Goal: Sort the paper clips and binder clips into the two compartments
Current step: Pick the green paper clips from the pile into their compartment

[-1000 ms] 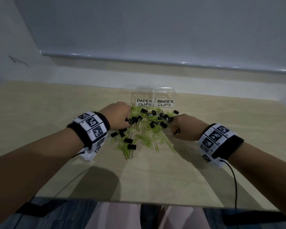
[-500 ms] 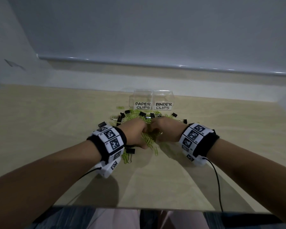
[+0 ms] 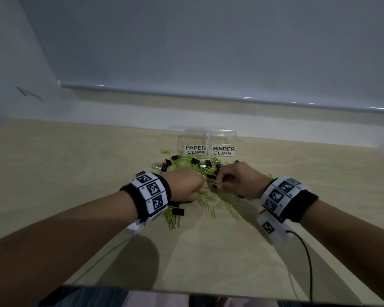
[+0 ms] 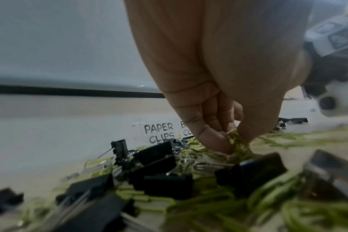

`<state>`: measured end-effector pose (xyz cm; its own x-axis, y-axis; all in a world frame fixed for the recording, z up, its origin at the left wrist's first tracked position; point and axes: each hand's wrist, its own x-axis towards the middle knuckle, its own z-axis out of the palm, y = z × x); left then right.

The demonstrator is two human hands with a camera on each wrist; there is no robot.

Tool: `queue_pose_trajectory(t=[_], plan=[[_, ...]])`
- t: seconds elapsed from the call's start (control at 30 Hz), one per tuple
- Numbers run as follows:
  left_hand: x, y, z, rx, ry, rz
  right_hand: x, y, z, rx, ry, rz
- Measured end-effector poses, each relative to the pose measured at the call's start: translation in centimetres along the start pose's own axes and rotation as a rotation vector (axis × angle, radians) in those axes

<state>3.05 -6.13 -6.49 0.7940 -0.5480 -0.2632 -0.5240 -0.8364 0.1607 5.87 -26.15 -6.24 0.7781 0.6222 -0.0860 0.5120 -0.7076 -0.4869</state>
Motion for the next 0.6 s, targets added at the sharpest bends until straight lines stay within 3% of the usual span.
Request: queue_pose_trajectory(t=[0.13,0.27,0.47,0.6], plan=[[0.2,-1.7,-0.9,-0.335,0.098,-0.049,0.6,0.8,-1.4,0.429,0.127,0.099],[0.7,-3.5,-3.2,-0.542,0.274,-0.127,3.3,0.3,-4.0,0.619,0.241,0.108],[4.0,-6.6,-7.6,-0.600,0.516,-0.325,10.5,-1.4,-6.9,0.700,0.429,0.130],[6.4,-7.1,-8.3,-0.537,0.540,-0.470,13.8,-1.4,-5.7,0.473,0.528,0.229]])
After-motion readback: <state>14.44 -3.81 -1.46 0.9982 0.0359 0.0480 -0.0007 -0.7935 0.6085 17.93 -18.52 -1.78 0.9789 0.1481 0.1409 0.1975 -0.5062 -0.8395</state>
